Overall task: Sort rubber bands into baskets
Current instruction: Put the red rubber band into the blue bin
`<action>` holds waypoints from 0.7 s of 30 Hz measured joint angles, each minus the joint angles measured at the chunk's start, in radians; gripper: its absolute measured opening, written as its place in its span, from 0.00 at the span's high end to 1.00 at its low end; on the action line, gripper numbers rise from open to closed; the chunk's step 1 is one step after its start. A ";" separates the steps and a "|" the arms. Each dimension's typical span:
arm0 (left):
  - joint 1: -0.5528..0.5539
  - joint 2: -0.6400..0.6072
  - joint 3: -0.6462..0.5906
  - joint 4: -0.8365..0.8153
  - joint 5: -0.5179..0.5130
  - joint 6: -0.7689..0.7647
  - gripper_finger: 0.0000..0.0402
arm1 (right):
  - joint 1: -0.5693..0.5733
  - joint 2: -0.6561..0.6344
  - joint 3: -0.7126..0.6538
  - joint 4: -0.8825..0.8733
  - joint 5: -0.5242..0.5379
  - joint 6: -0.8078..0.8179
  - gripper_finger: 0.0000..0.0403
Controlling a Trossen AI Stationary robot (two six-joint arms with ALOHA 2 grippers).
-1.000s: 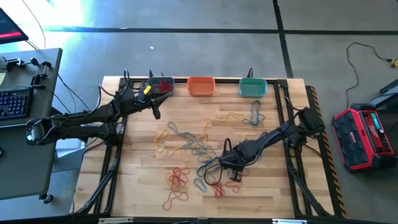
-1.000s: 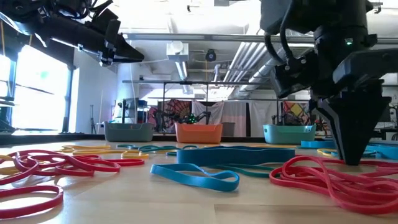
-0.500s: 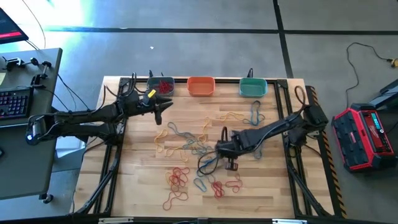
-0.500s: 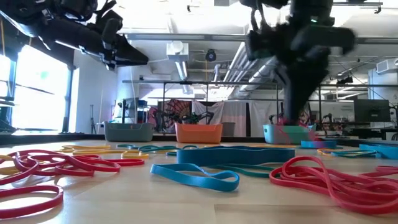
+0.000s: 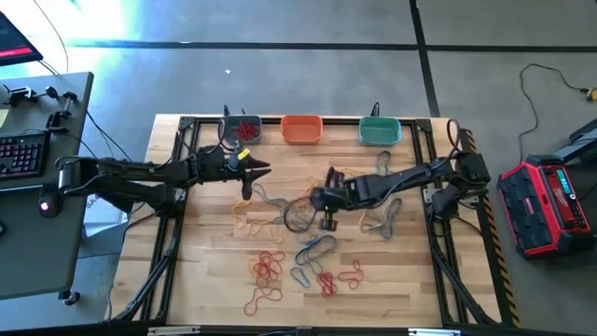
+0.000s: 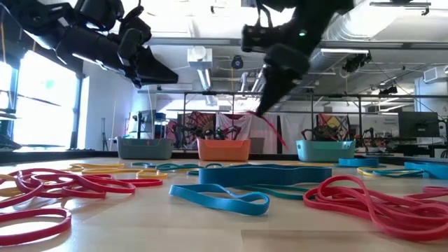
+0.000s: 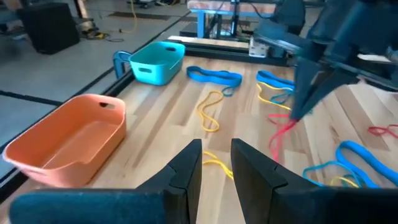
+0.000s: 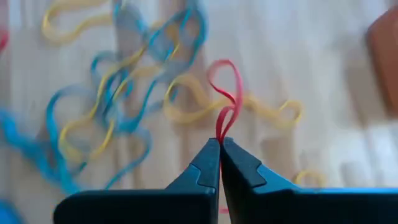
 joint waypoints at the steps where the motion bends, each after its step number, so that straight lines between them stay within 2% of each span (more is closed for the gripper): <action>1: -0.006 0.015 0.000 0.020 -0.001 0.000 0.80 | -0.007 0.000 0.000 0.029 0.004 -0.015 1.00; 7: -0.061 0.107 0.000 0.131 -0.006 -0.020 0.77 | -0.017 0.000 0.000 0.227 0.027 -0.129 1.00; 10: -0.097 0.154 0.000 0.167 -0.049 -0.016 0.75 | -0.019 0.000 0.000 0.295 0.035 -0.165 1.00; 17: -0.177 0.226 0.000 0.242 -0.127 0.063 0.72 | -0.024 0.000 0.000 0.345 0.043 -0.194 1.00; 21: -0.224 0.249 0.003 0.303 -0.177 0.156 0.72 | -0.030 0.000 0.000 0.346 0.042 -0.201 1.00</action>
